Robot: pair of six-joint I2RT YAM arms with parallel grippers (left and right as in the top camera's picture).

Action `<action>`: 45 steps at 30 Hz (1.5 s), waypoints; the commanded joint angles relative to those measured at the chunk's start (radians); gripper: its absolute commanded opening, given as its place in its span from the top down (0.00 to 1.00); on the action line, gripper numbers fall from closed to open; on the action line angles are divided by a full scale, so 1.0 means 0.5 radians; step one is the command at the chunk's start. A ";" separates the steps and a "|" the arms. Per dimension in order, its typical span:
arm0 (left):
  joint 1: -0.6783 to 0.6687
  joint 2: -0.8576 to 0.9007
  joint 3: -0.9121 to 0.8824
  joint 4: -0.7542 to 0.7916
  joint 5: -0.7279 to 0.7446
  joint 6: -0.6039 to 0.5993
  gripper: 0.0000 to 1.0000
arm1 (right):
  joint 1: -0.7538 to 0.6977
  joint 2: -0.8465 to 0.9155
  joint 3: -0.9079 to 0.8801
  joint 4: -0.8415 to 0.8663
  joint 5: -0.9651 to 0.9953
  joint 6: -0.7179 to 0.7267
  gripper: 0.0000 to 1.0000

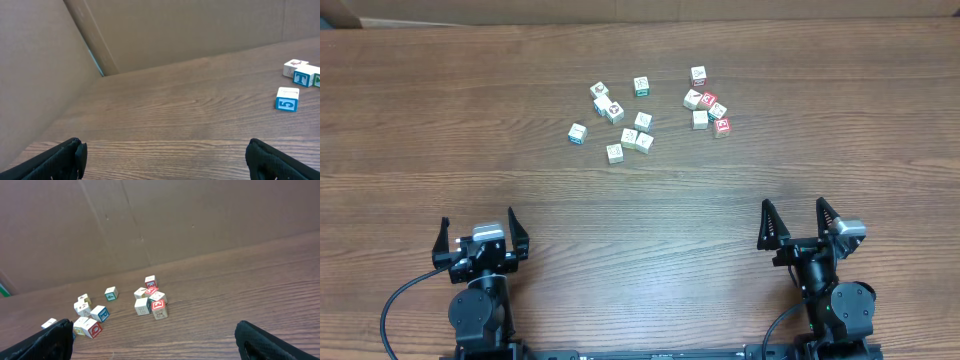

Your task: Form a horizontal line

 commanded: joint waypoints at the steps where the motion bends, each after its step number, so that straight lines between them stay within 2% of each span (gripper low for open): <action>1: -0.012 0.007 -0.005 0.023 -0.013 0.050 0.01 | 0.004 -0.005 -0.020 0.011 -0.011 -0.011 0.00; 5: -0.012 0.007 -0.005 0.020 0.481 -0.036 0.01 | 0.004 -0.005 -0.020 0.011 -0.011 -0.011 0.00; 9: -0.014 0.007 -0.005 0.021 1.043 -0.361 0.00 | 0.004 -0.005 -0.020 0.011 -0.011 -0.011 0.00; 19: -0.013 0.007 -0.005 0.024 1.128 -1.131 0.00 | 0.004 -0.005 -0.020 0.011 -0.011 -0.011 0.00; 25: -0.014 0.007 0.026 0.033 1.446 -1.161 0.00 | 0.004 -0.005 -0.020 0.011 -0.011 -0.011 0.00; 29: -0.014 0.007 0.179 -0.108 1.396 -1.109 0.00 | 0.004 -0.005 -0.020 0.011 -0.011 -0.011 0.00; 35: -0.014 0.135 0.618 -0.482 1.019 -0.892 0.00 | 0.004 -0.005 -0.020 0.011 -0.011 -0.011 0.00; 38: -0.013 0.373 0.875 -0.625 0.842 -0.889 0.00 | 0.004 -0.005 -0.020 0.011 -0.011 -0.011 0.00; 45: -0.014 1.135 1.475 -0.883 0.690 -0.889 0.00 | 0.004 -0.005 -0.020 0.011 -0.011 -0.011 0.00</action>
